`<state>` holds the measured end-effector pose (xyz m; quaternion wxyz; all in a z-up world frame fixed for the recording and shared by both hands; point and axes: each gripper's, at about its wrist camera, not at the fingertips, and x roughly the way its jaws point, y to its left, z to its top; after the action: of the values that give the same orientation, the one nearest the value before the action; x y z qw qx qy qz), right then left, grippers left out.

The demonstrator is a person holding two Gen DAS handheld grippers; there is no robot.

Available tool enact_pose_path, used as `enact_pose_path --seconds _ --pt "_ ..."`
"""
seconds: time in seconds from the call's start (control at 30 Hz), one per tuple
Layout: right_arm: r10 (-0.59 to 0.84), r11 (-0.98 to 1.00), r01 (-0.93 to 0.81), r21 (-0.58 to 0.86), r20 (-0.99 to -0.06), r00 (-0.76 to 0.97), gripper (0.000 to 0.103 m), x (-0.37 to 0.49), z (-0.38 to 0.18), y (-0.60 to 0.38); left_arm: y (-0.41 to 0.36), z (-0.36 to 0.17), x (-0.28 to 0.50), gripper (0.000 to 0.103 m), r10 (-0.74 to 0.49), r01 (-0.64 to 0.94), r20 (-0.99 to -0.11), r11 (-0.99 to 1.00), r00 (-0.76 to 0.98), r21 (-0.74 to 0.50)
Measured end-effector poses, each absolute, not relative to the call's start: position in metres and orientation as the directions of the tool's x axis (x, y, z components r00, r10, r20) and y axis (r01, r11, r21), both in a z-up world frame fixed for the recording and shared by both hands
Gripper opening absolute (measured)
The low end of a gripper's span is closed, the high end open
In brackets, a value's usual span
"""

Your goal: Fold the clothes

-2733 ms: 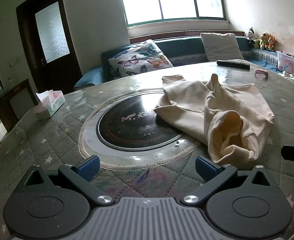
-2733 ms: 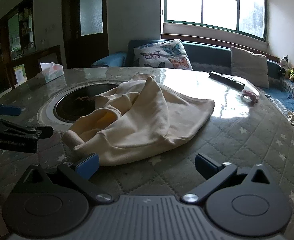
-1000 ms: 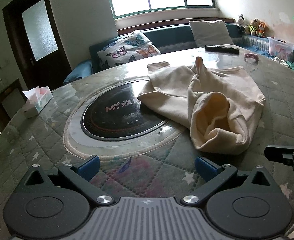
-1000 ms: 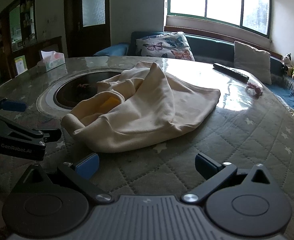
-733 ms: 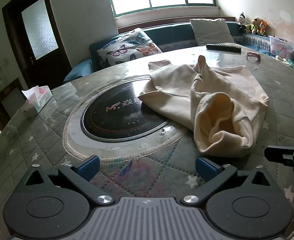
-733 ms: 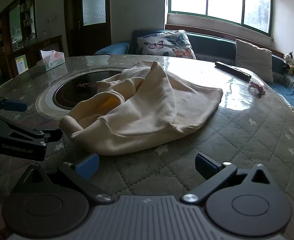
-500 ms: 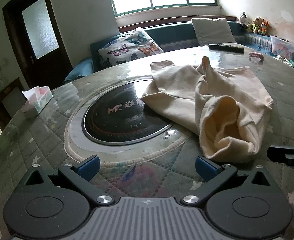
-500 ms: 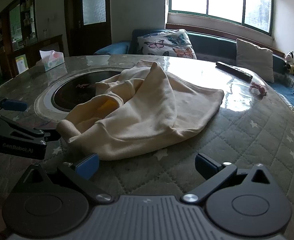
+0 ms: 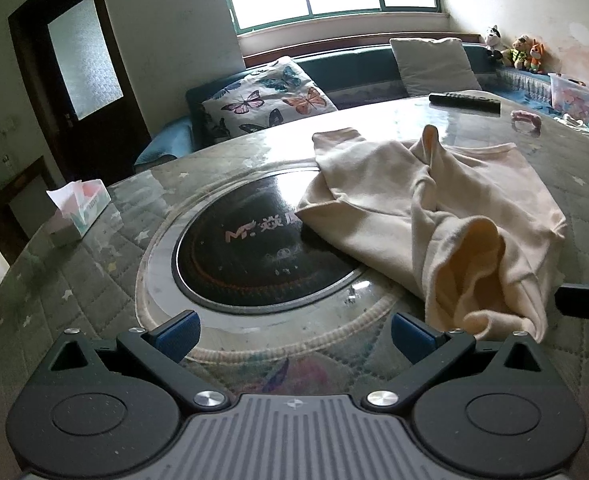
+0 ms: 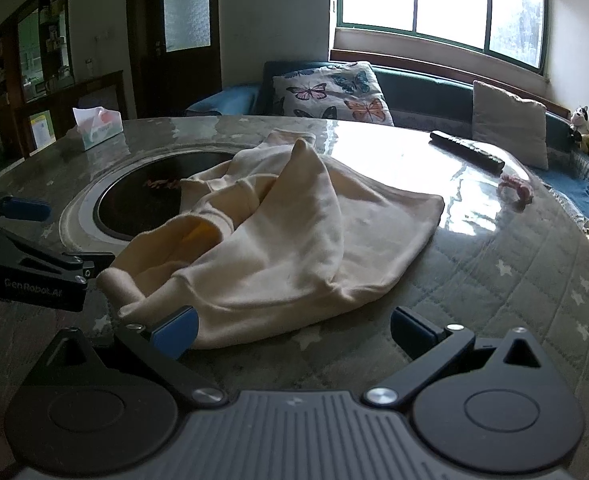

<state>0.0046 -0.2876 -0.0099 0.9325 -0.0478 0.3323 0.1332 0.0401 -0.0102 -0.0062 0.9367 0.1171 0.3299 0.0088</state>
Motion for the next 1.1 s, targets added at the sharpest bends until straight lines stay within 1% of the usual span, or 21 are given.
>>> enact_pose_path --seconds 0.33,0.5,0.57,0.6,0.67,0.73,0.8,0.93,1.0,1.03,1.07,1.1 --pt "0.204 0.963 -0.269 -0.018 -0.601 0.773 0.103 0.027 0.011 -0.3 -0.002 0.016 0.062 0.103 0.107 0.039 -0.566 0.97 0.817 0.24" --pt "0.202 0.968 -0.252 0.001 -0.602 0.773 0.102 0.059 0.015 -0.307 -0.008 0.023 0.08 0.102 0.04 0.095 -0.565 0.974 0.824 0.208" --pt "0.208 0.968 -0.25 0.016 -0.605 0.769 0.1 0.07 0.016 -0.309 -0.015 0.024 0.089 0.097 0.01 0.128 -0.567 0.971 0.824 0.203" --pt "0.215 0.968 -0.251 0.026 -0.604 0.767 0.099 0.077 0.017 -0.31 -0.019 0.024 0.094 0.096 -0.004 0.145 -0.569 0.968 0.823 0.202" --pt "0.223 0.967 -0.251 0.039 -0.606 0.764 0.097 0.092 0.018 -0.31 -0.027 0.023 0.103 0.09 -0.042 0.188 -0.575 0.962 0.817 0.196" --pt "0.232 0.966 -0.255 0.051 -0.606 0.76 0.093 0.106 0.019 -0.311 -0.038 0.02 0.113 0.089 -0.082 0.236 -0.581 0.952 0.81 0.195" --pt "0.241 0.964 -0.261 0.057 -0.61 0.755 0.091 0.118 0.019 -0.31 -0.048 0.018 0.123 0.083 -0.121 0.284 -0.586 0.939 0.801 0.194" --pt "0.271 0.955 -0.287 0.077 -0.621 0.735 0.084 0.146 0.016 -0.307 -0.062 0.011 0.141 0.071 -0.191 0.366 -0.606 0.913 0.772 0.178" --pt "0.287 0.95 -0.299 0.091 -0.629 0.723 0.081 0.158 0.015 -0.305 -0.066 0.008 0.148 0.059 -0.214 0.394 -0.618 0.903 0.757 0.17" --pt "0.295 0.948 -0.304 0.097 -0.632 0.716 0.077 0.164 0.014 -0.303 -0.067 0.006 0.152 0.05 -0.227 0.41 -0.625 0.898 0.747 0.163" --pt "0.306 0.944 -0.312 0.105 -0.636 0.709 0.076 0.17 0.012 -0.302 -0.067 0.004 0.155 0.039 -0.241 0.425 -0.632 0.891 0.737 0.156" --pt "0.316 0.94 -0.32 0.114 -0.639 0.701 0.075 0.175 0.011 -0.3 -0.067 0.002 0.158 0.031 -0.251 0.437 -0.639 0.887 0.727 0.148"
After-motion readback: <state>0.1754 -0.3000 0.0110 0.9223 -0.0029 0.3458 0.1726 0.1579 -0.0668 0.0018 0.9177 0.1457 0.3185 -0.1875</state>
